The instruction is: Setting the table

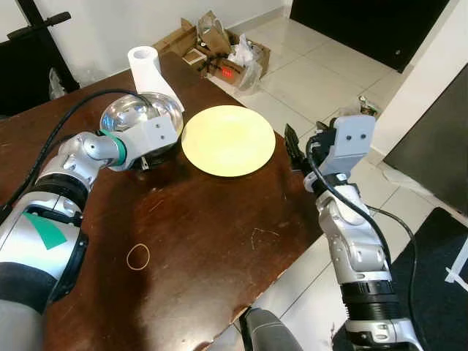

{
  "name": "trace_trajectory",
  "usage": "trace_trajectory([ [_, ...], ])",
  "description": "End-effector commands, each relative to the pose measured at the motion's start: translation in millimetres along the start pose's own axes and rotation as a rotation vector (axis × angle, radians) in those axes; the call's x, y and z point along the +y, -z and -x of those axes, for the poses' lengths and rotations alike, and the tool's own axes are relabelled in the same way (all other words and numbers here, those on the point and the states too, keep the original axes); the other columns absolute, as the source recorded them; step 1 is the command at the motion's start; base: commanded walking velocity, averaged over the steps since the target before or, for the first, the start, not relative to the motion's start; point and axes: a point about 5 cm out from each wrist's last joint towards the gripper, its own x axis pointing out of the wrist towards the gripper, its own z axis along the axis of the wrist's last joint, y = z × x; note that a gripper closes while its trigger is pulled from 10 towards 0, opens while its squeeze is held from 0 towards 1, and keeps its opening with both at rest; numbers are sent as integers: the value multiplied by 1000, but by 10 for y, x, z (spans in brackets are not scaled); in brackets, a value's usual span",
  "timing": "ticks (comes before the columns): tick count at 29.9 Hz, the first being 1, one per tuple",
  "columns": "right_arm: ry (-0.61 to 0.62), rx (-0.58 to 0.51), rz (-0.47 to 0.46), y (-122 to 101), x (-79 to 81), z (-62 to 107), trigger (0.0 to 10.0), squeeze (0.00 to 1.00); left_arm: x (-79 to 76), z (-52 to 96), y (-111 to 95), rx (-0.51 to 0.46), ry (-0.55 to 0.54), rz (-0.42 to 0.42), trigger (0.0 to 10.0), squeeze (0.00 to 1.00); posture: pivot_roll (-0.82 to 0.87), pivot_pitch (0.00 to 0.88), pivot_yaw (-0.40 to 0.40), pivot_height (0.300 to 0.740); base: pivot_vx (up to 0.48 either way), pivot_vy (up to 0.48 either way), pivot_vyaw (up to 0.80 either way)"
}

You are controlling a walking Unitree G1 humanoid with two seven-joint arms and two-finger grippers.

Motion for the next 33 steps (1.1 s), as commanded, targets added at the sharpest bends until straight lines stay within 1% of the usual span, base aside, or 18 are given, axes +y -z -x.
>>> trace_trajectory([
  [1, 6, 15, 1, 19, -7, 20, 10000, 0, -95, -24, 65, 19, 39, 2, 0, 0, -217, 17, 41, 740, 0, 0, 0],
  [2, 7, 15, 1, 19, -8, 19, 10000, 0, -99, -29, 62, 22, 36, -3, 10000, 0, -217, 17, 41, 740, 0, 0, 0],
  [7, 7, 13, 1, 14, -8, 16, 10000, 0, -102, -43, 42, 11, 19, 6, 10000, 0, -217, 18, 41, 740, 0, 0, 0],
  [8, 7, 13, 1, 15, -8, 16, 10000, 0, -105, -46, 33, 2, 20, 13, 5569, 0, -217, 18, 41, 740, 0, 0, 0],
  [9, 8, 13, 1, 14, -8, 16, 10000, 0, -108, -49, 26, -6, 20, 20, 0, 0, -218, 18, 40, 740, 0, 0, 0],
  [21, 9, 13, 3, 12, -17, 13, 10000, 0, -147, -66, -2, -48, 31, 45, 0, 0, -222, 14, 39, 740, 0, 0, 0],
  [24, 9, 12, 2, 10, -17, 10, 10000, 0, -179, -75, -17, -63, 63, 42, 0, 0, -221, 13, 40, 740, 0, 0, 0],
  [25, 9, 11, 2, 10, -17, 10, 10000, 0, -192, -76, -15, -61, 75, 34, 6510, 0, -221, 12, 40, 740, 0, 0, 0],
  [28, 9, 11, 2, 9, -16, 11, 10000, 0, -203, -77, -11, -58, 85, 26, 6510, 0, -220, 13, 41, 740, 0, 0, 0],
  [29, 10, 11, 2, 10, -16, 11, 10000, 0, -208, -75, -12, -63, 92, 24, 10000, 0, -219, 12, 41, 740, 0, 0, 0],
  [31, 10, 12, 2, 11, -15, 11, 10000, 0, -211, -72, -11, -74, 92, 41, 10000, 0, -218, 12, 40, 740, 0, 0, 0],
  [32, 10, 12, 2, 10, -14, 11, 10000, 0, -230, -66, -10, -89, 123, 56, 10000, 133, -219, 12, 40, 740, 0, 0, 0],
  [33, 10, 12, 2, 10, -14, 11, 10000, 0, -230, -66, -10, -89, 123, 56, 10000, 133, -219, 12, 40, 740, 0, 0, 0],
])
